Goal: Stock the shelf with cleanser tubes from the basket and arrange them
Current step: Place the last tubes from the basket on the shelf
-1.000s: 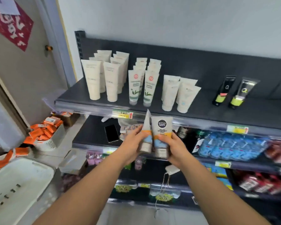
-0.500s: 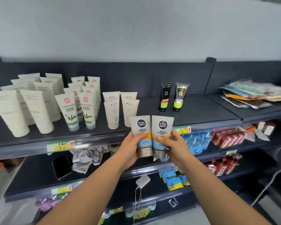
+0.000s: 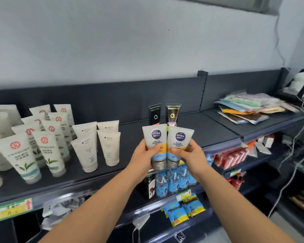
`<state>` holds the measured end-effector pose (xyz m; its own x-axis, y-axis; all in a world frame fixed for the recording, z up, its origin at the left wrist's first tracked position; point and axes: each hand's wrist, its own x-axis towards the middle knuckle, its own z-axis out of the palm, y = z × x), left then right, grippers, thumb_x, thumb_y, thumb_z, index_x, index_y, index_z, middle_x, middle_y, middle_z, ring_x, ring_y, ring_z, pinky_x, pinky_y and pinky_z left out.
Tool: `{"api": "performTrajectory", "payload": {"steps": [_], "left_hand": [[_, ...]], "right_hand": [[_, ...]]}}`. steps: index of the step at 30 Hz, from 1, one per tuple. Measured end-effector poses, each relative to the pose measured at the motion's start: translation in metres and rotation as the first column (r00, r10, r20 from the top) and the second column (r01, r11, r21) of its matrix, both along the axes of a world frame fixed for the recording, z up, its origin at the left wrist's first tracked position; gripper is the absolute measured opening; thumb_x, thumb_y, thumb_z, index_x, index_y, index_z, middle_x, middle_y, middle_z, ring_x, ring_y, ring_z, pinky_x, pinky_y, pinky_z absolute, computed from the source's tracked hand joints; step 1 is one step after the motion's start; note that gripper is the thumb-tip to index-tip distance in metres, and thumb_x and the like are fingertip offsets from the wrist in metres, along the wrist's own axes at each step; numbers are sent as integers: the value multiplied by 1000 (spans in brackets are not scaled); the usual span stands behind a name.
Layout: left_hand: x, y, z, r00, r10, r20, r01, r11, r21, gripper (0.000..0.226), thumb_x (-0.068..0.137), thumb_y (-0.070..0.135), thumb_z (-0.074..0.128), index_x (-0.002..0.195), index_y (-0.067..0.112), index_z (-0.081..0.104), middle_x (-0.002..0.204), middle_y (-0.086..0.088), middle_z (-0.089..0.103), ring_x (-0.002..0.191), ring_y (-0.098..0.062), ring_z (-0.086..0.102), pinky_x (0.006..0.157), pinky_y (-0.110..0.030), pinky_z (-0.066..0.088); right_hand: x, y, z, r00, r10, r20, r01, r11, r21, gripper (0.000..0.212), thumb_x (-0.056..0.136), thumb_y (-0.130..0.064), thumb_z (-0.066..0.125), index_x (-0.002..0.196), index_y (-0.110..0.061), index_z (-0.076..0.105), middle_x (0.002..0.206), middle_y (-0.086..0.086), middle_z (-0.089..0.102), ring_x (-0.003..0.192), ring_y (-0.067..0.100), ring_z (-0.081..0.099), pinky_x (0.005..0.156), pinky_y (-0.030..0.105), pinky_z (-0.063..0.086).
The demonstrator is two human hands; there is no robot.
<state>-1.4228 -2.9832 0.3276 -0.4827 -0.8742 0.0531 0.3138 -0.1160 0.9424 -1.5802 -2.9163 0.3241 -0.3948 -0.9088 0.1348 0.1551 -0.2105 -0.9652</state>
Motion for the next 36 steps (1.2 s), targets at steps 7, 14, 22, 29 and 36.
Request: {"api": "performTrajectory", "payload": {"steps": [7,14,22,29,36], "left_hand": [[-48,-48,3,973,207,105,-195,974,-116,30,90,8,64,114,19,50,112,-3,65,104,-18,65,91,-38,53],[-81,-66,-20,919,316,236,-280,944,-175,32,93,8,60,115,26,45,115,5,63,108,-10,61,94,-33,51],[-98,-71,-25,868,389,308,-307,909,-283,33,98,12,52,123,25,36,114,14,57,104,2,55,79,-13,43],[-98,-70,-26,869,411,277,-335,899,-282,32,97,6,53,117,27,40,114,10,59,106,-5,57,86,-19,47],[-90,-68,-28,877,396,270,-344,913,-221,34,95,2,55,116,26,43,116,5,61,108,-9,58,89,-23,48]], "right_hand": [[-41,-44,19,977,54,-204,-53,999,12,42,78,4,74,113,-14,62,103,1,74,92,10,70,73,21,55],[-77,-82,-7,939,140,-315,-111,988,108,45,78,0,76,116,-17,60,107,-2,72,99,13,68,77,24,56],[-101,-102,-18,920,187,-345,-160,981,106,42,85,-5,71,117,-28,55,108,-12,68,96,-3,65,75,14,52],[-108,-109,-24,909,231,-347,-204,973,112,42,85,-8,71,116,-30,53,111,-12,67,101,-1,63,83,17,50],[-110,-110,-23,907,267,-327,-225,961,159,41,85,-10,71,118,-26,53,112,-10,66,103,4,62,88,26,51]]}}
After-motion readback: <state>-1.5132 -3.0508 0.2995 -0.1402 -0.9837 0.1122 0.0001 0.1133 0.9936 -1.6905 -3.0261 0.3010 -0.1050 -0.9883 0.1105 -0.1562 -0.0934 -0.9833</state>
